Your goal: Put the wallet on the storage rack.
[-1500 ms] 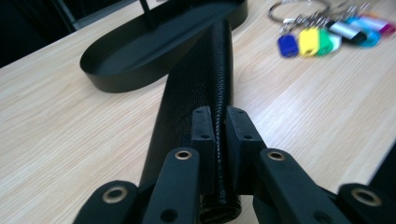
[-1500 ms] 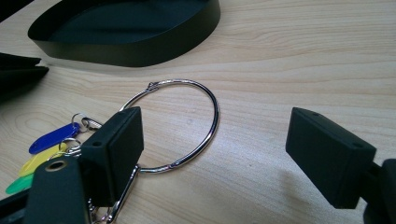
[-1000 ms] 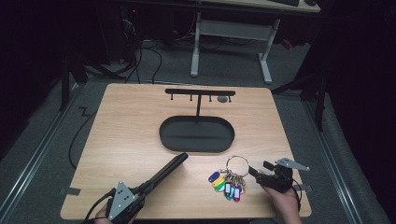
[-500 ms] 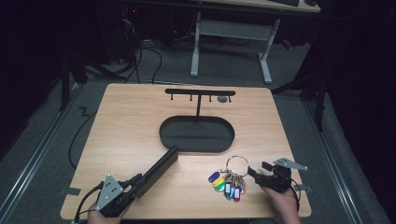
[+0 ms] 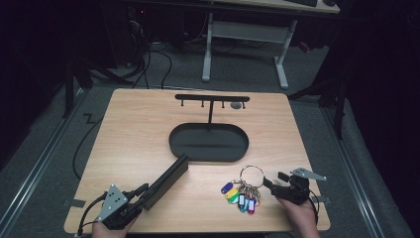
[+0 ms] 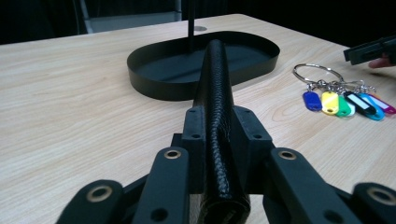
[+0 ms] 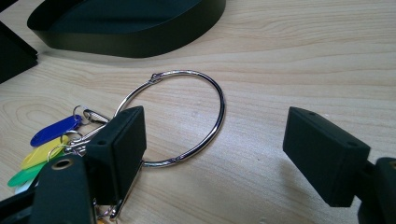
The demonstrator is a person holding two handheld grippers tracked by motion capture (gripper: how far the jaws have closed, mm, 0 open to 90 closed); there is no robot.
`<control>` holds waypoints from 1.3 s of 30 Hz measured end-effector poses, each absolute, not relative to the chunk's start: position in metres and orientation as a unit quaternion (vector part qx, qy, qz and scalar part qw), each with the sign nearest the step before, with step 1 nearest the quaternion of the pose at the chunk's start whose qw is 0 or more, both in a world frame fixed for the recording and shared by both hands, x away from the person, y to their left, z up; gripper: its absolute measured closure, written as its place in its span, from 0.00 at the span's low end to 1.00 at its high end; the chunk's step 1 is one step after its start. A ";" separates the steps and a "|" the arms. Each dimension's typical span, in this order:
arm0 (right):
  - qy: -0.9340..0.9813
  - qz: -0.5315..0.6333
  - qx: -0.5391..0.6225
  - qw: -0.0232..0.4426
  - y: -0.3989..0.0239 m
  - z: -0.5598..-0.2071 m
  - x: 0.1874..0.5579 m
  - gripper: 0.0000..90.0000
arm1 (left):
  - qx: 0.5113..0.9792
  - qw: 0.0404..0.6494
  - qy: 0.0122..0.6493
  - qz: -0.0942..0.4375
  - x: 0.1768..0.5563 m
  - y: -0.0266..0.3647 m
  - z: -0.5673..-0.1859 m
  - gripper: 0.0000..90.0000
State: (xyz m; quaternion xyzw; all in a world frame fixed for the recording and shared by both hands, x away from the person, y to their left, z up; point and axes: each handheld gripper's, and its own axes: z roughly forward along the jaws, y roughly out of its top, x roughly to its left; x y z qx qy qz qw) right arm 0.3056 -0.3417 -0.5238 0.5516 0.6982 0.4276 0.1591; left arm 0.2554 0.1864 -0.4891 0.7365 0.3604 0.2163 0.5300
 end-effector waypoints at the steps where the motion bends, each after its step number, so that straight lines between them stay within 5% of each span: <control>1: 0.699 0.428 0.551 0.160 -0.342 -0.524 0.306 0.24 | 0.736 0.530 0.361 0.216 0.255 0.187 -0.489 0.84; 18: 0.705 0.421 0.547 0.163 -0.338 -0.524 0.305 0.25 | 0.772 0.490 0.350 0.206 0.257 0.182 -0.493 0.75; 39: 0.698 0.436 0.546 0.159 -0.353 -0.523 0.286 0.24 | 0.878 0.327 0.285 0.205 0.290 0.145 -0.459 0.75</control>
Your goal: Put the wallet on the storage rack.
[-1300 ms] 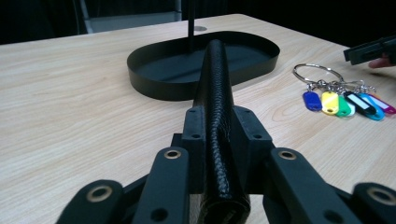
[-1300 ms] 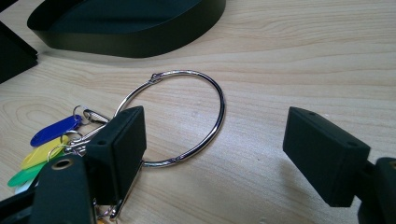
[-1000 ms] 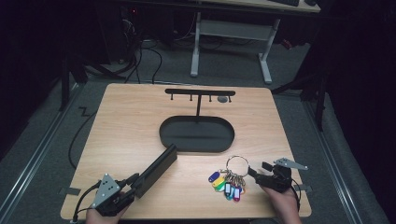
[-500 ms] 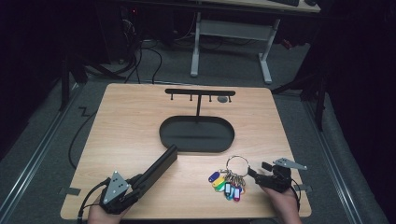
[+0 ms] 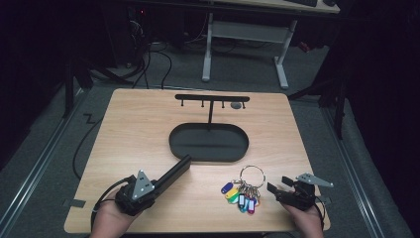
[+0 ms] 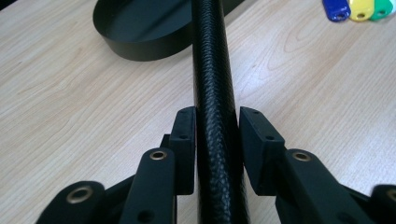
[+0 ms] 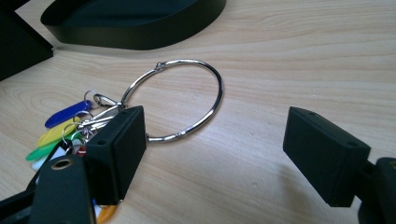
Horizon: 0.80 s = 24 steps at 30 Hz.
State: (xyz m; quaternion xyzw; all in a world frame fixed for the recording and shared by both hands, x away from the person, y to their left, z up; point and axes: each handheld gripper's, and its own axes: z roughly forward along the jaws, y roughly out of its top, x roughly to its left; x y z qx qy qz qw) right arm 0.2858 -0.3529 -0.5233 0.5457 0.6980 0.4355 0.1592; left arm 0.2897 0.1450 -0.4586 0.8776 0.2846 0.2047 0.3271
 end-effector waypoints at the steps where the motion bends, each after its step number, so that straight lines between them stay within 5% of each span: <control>1: 0.697 0.435 0.548 0.158 -0.353 -0.523 0.284 0.24 | 0.882 0.320 0.281 0.203 0.291 0.144 -0.457 0.74; 24: 0.705 0.421 0.548 0.160 -0.356 -0.525 0.273 0.24 | 0.939 0.186 0.261 0.123 0.330 0.129 -0.433 0.73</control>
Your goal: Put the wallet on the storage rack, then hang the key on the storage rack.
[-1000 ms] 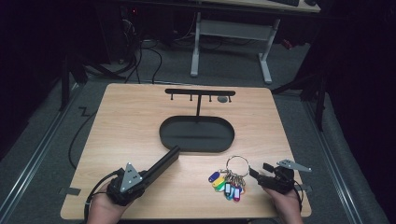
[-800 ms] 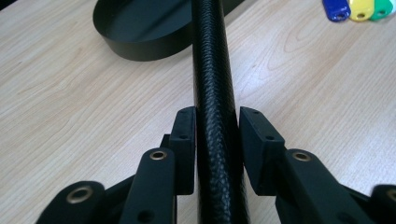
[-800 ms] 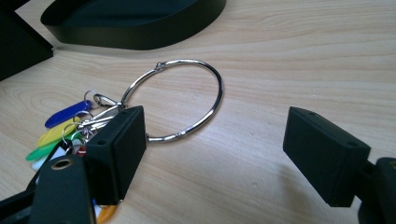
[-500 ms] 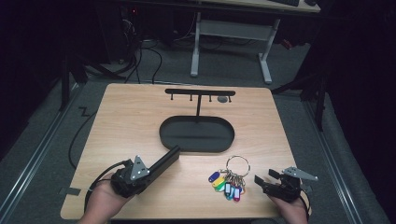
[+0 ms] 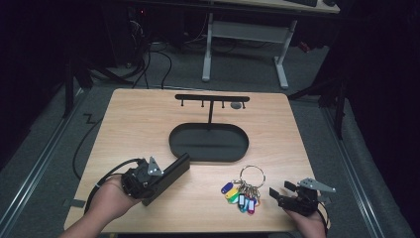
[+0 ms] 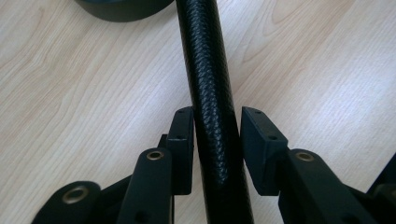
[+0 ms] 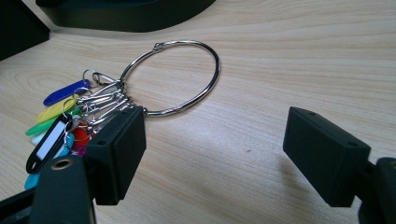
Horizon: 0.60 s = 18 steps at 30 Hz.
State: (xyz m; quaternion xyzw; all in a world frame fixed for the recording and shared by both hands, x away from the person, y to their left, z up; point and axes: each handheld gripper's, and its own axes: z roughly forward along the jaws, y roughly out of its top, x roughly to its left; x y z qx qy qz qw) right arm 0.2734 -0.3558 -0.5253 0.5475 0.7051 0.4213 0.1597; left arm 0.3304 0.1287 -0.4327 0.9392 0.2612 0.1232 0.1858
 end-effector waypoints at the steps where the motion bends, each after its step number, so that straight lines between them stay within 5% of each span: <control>1: 0.705 0.421 0.548 0.159 -0.356 -0.525 0.274 0.24 | 0.940 0.182 0.262 0.119 0.332 0.128 -0.433 0.73; 18: 0.707 0.433 0.537 0.152 -0.357 -0.524 0.274 0.25 | 0.946 0.158 0.244 0.142 0.329 0.112 -0.432 0.83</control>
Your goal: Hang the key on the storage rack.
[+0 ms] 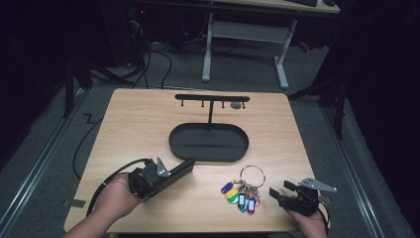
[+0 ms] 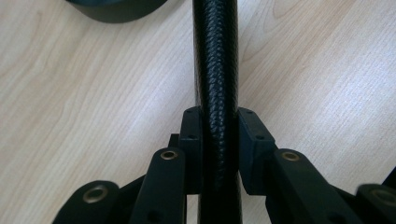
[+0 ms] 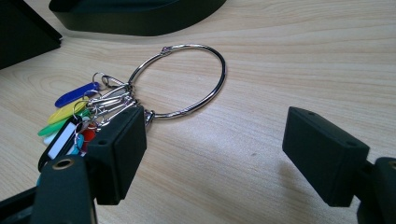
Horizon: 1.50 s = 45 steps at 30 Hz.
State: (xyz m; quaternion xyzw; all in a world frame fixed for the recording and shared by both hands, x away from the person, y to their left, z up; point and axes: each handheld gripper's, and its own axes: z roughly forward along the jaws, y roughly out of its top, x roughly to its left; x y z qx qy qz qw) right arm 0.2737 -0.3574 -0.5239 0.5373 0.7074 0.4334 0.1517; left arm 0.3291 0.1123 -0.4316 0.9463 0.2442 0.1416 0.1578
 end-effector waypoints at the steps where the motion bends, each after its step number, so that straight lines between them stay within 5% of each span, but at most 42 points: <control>1: 0.708 0.433 0.537 0.151 -0.357 -0.524 0.274 0.25 | 0.946 0.159 0.242 0.145 0.329 0.112 -0.430 0.83; 26: 0.706 0.435 0.538 0.149 -0.358 -0.523 0.274 0.26 | 0.945 0.191 0.113 0.240 0.325 0.085 -0.389 0.83; 45: 0.704 0.438 0.539 0.147 -0.360 -0.523 0.274 0.27 | 0.929 0.198 0.033 0.310 0.364 0.039 -0.393 0.84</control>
